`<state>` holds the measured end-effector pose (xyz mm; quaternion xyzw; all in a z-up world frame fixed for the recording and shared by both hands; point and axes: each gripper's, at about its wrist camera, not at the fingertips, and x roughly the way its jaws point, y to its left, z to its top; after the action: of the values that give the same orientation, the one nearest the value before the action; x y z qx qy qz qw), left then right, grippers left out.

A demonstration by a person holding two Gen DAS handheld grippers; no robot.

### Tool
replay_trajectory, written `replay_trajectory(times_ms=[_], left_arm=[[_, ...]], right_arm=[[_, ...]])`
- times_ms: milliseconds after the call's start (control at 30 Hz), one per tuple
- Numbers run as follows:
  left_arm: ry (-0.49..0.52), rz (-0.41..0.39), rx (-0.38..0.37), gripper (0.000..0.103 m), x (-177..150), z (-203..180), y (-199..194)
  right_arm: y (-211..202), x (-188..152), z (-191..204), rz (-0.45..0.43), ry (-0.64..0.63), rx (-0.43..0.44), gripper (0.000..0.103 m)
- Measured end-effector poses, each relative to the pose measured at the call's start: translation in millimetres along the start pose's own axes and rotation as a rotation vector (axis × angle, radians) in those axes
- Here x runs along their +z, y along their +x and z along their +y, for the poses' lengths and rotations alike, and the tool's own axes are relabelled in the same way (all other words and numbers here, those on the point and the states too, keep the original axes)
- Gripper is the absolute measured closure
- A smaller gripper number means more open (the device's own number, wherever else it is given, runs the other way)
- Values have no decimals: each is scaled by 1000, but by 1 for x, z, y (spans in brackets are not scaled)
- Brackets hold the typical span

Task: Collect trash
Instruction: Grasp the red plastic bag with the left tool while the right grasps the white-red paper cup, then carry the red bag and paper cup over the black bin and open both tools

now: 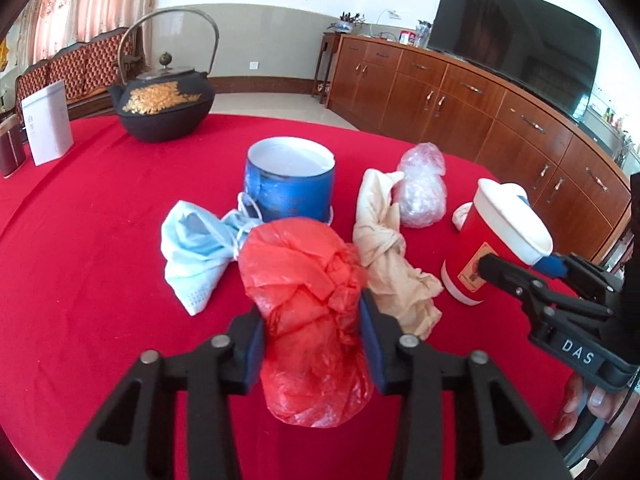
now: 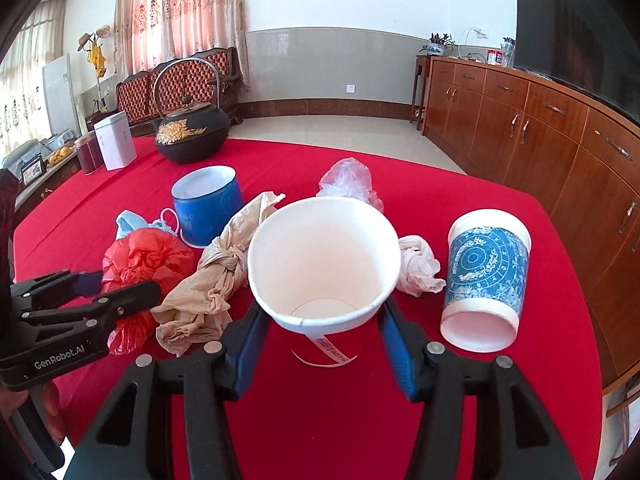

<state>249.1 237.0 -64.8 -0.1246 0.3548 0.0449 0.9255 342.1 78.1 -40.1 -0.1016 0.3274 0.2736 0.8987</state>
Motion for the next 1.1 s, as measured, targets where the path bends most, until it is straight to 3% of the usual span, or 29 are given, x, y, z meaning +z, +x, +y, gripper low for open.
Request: replay_trajectory(times_ms=[233,500,1100], left_arm=[[15,-63,6,63,4,-4,-23],[76,-89,-18,63,6,-36,-42],[219,-120,-161,63,-29,-156,-100]], right_arm=[[-20,-4,-2,-40,3,-11,50],[-66,-20,-27,-78,29,-61,50],[-222,-87,-113,-146,127,-269,50]])
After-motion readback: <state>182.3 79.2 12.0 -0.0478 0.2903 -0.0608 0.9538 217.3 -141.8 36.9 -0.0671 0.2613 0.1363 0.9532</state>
